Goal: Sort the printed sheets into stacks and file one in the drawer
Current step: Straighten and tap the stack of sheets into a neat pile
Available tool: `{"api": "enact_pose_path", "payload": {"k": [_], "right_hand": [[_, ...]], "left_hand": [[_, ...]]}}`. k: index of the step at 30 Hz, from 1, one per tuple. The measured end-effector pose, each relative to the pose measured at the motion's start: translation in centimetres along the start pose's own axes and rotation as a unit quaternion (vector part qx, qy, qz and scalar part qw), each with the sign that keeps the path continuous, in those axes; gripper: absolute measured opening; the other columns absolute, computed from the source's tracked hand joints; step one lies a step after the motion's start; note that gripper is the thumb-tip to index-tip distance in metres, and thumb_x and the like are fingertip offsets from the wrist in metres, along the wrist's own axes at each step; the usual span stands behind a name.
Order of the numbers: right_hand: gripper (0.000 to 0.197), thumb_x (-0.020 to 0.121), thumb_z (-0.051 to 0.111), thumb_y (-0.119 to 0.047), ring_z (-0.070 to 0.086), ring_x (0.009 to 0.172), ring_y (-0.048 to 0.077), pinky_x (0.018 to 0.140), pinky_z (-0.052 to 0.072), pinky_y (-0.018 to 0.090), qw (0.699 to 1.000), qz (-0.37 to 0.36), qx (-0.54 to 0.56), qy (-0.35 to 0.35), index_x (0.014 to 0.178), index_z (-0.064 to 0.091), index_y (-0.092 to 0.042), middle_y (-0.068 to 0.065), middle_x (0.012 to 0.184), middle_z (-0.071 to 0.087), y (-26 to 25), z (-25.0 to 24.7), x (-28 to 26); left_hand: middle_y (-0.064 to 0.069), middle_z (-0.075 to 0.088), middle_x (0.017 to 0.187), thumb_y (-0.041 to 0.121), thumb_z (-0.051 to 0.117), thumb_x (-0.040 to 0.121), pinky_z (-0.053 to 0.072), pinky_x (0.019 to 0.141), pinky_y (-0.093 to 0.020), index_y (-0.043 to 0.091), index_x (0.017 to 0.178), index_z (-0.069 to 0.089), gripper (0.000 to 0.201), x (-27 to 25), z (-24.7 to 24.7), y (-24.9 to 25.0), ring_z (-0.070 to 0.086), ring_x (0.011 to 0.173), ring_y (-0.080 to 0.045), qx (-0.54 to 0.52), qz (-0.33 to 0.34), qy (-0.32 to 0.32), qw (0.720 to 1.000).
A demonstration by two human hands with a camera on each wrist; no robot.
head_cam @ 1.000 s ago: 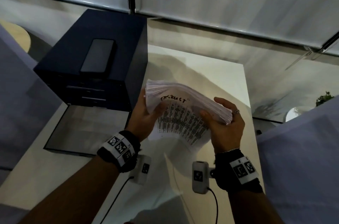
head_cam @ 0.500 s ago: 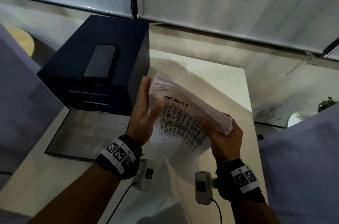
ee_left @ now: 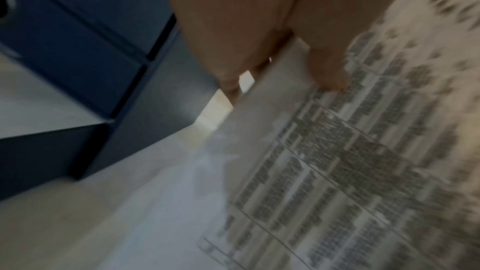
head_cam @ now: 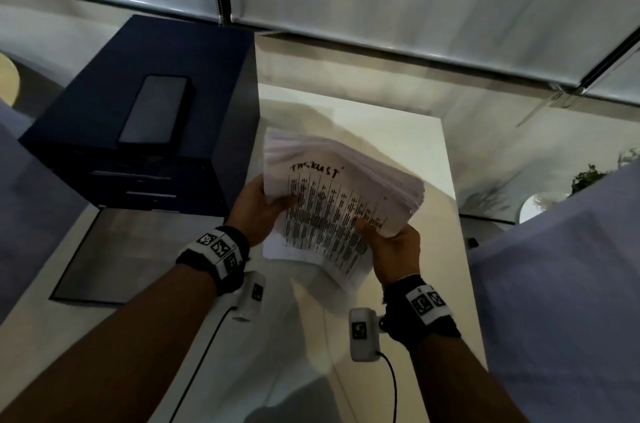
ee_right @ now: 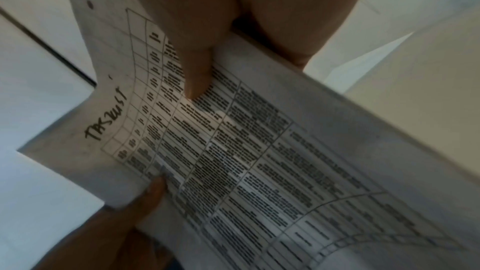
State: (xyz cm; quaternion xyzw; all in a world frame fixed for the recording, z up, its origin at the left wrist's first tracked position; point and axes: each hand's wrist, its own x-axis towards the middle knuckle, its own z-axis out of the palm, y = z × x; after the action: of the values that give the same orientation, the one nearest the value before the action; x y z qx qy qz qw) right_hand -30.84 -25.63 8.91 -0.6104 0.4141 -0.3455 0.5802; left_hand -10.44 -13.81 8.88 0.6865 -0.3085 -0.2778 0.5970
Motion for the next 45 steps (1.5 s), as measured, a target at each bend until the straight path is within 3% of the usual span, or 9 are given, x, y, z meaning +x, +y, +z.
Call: {"api": "enact_pose_path", "payload": {"k": [8, 12, 18, 21, 26, 34, 38, 42, 45], "right_hand": [[0.028, 0.072, 0.084, -0.017, 0.071, 0.086, 0.011, 0.080, 0.060, 0.035, 0.998, 0.058, -0.029, -0.004, 0.097, 0.071, -0.019, -0.009, 0.091, 0.074, 3.2, 0.0, -2.0], [0.033, 0.072, 0.082, -0.006, 0.070, 0.078, 0.005, 0.068, 0.059, 0.021, 0.999, 0.044, 0.005, 0.019, 0.101, 0.067, -0.013, -0.007, 0.091, 0.071, 1.6, 0.0, -1.2], [0.035, 0.080, 0.076, -0.017, 0.072, 0.074, 0.009, 0.067, 0.056, 0.026, 0.996, 0.065, -0.036, -0.051, 0.110, 0.060, -0.007, 0.004, 0.093, 0.073, 1.3, -3.2, -0.9], [0.049, 0.085, 0.072, -0.031, 0.068, 0.091, 0.021, 0.081, 0.057, 0.037, 0.963, 0.170, -0.172, -0.119, 0.123, 0.053, -0.006, 0.011, 0.114, 0.067, 6.1, -3.8, -2.1], [0.051, 0.087, 0.067, -0.038, 0.061, 0.090, 0.023, 0.076, 0.050, 0.029, 0.886, 0.257, -0.334, -0.196, 0.123, 0.059, -0.003, 0.014, 0.114, 0.066, 12.3, -3.4, -4.8], [0.043, 0.089, 0.066, -0.022, 0.060, 0.108, 0.024, 0.083, 0.044, 0.024, 0.887, 0.182, -0.384, -0.182, 0.129, 0.055, -0.008, 0.011, 0.125, 0.062, 10.8, -5.6, -3.6], [0.048, 0.089, 0.065, -0.030, 0.060, 0.113, 0.025, 0.096, 0.047, 0.032, 0.875, 0.109, -0.436, -0.182, 0.134, 0.053, -0.022, 0.004, 0.125, 0.063, 8.0, -8.3, -1.6], [0.019, 0.087, 0.067, -0.031, 0.065, 0.090, 0.024, 0.077, 0.049, 0.033, 0.859, -0.004, -0.469, -0.203, 0.106, 0.063, -0.033, 0.003, 0.098, 0.071, 3.8, -9.9, -0.2], [0.017, 0.086, 0.069, -0.030, 0.065, 0.089, 0.023, 0.075, 0.049, 0.031, 0.858, -0.041, -0.469, -0.207, 0.102, 0.065, -0.035, -0.001, 0.093, 0.071, 1.8, -10.7, 0.4]], "left_hand": [[0.009, 0.070, 0.102, 0.013, 0.072, 0.085, 0.057, 0.084, -0.028, 0.030, 0.102, 0.065, 0.025, -3.7, 1.1, -3.1, 0.067, 0.090, 0.004, -0.030, -0.051, 0.040, 0.997], [0.006, 0.071, 0.101, 0.014, 0.071, 0.087, 0.056, 0.074, -0.016, 0.012, 0.111, 0.066, 0.024, -3.3, 1.2, -2.1, 0.068, 0.086, 0.004, -0.031, -0.054, 0.047, 0.997], [-0.004, 0.075, 0.104, 0.026, 0.079, 0.078, 0.058, 0.079, -0.032, 0.016, 0.109, 0.069, 0.034, -3.3, 0.5, -2.2, 0.072, 0.095, -0.019, -0.116, -0.144, 0.023, 0.983], [-0.006, 0.074, 0.109, 0.044, 0.087, 0.063, 0.055, 0.090, -0.044, 0.022, 0.100, 0.071, 0.046, -3.4, 1.1, -6.4, 0.070, 0.098, -0.027, -0.056, -0.249, 0.045, 0.966], [-0.020, 0.063, 0.123, 0.024, 0.072, 0.087, 0.049, 0.086, -0.035, -0.002, 0.129, 0.056, 0.051, -5.8, 2.4, -12.5, 0.062, 0.105, -0.035, 0.070, -0.395, 0.080, 0.913], [-0.016, 0.046, 0.146, 0.060, 0.077, 0.069, 0.045, 0.104, -0.043, 0.008, 0.151, 0.025, 0.110, -6.3, 3.6, -13.2, 0.051, 0.125, -0.034, 0.129, -0.352, 0.069, 0.925], [-0.010, 0.016, 0.161, 0.025, 0.081, 0.078, 0.023, 0.118, -0.043, 0.016, 0.156, 0.003, 0.111, -3.6, 1.7, -8.0, 0.022, 0.145, -0.028, 0.219, -0.135, 0.130, 0.957], [-0.001, 0.038, 0.153, 0.036, 0.090, 0.063, 0.036, 0.111, -0.043, 0.025, 0.151, 0.026, 0.109, 0.8, -1.5, -5.4, 0.038, 0.139, -0.023, 0.183, -0.071, 0.027, 0.980], [-0.001, 0.067, 0.111, 0.019, 0.083, 0.075, 0.049, 0.085, -0.026, 0.015, 0.119, 0.061, 0.049, 0.8, -1.4, -3.4, 0.062, 0.109, -0.021, 0.159, -0.115, -0.099, 0.976]]}}
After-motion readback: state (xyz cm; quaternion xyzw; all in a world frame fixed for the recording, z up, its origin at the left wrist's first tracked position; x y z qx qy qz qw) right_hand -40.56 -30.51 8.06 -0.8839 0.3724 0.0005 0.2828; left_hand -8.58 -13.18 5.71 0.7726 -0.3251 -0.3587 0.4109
